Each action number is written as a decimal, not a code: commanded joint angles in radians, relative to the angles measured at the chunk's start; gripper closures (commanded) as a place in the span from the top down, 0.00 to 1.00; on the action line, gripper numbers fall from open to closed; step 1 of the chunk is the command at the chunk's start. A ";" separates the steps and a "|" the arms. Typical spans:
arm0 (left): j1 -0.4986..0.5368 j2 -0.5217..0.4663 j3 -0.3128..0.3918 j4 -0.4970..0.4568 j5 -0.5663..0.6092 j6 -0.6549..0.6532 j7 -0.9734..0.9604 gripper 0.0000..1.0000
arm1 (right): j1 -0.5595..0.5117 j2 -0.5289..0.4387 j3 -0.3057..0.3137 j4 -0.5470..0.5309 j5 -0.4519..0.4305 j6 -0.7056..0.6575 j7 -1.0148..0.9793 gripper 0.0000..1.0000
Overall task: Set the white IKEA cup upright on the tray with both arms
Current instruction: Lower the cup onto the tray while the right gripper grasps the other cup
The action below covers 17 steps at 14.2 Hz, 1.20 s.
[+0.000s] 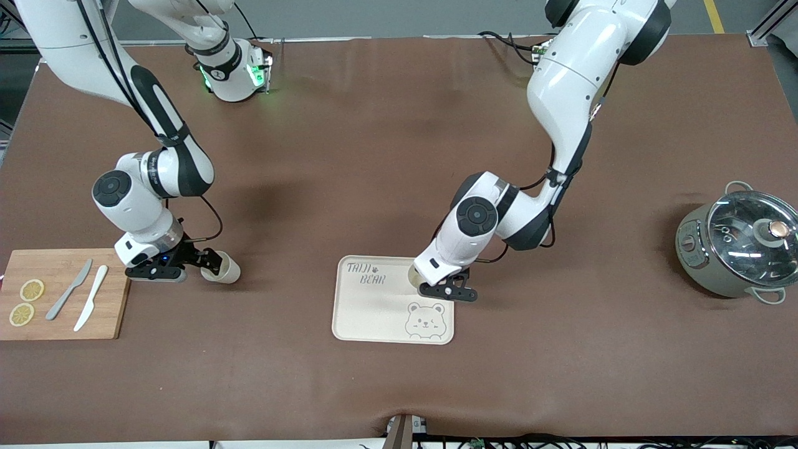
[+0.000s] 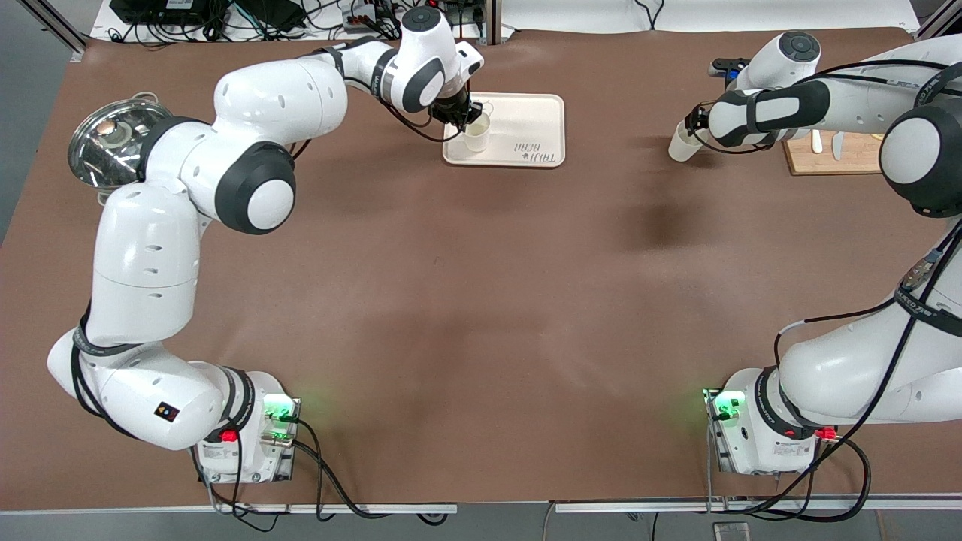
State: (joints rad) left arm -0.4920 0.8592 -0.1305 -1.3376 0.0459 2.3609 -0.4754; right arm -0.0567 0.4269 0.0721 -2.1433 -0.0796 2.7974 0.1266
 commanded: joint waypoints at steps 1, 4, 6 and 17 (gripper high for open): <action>-0.026 0.018 0.029 0.025 0.025 0.026 -0.031 0.00 | 0.000 0.024 0.003 0.008 -0.015 0.033 0.008 1.00; -0.026 0.018 0.029 0.025 0.026 0.029 -0.023 0.10 | -0.002 0.035 0.003 0.013 -0.015 0.039 0.008 1.00; -0.026 0.020 0.029 0.023 0.026 0.043 -0.025 0.39 | -0.002 0.036 0.003 0.013 -0.015 0.039 0.008 1.00; -0.023 -0.006 0.029 0.023 0.025 0.034 -0.034 0.92 | 0.015 0.035 0.005 0.025 -0.015 0.031 0.005 0.17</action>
State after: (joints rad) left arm -0.5005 0.8666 -0.1193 -1.3257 0.0460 2.3993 -0.4754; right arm -0.0495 0.4553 0.0759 -2.1335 -0.0808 2.8269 0.1266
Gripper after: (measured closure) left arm 0.097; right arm 0.608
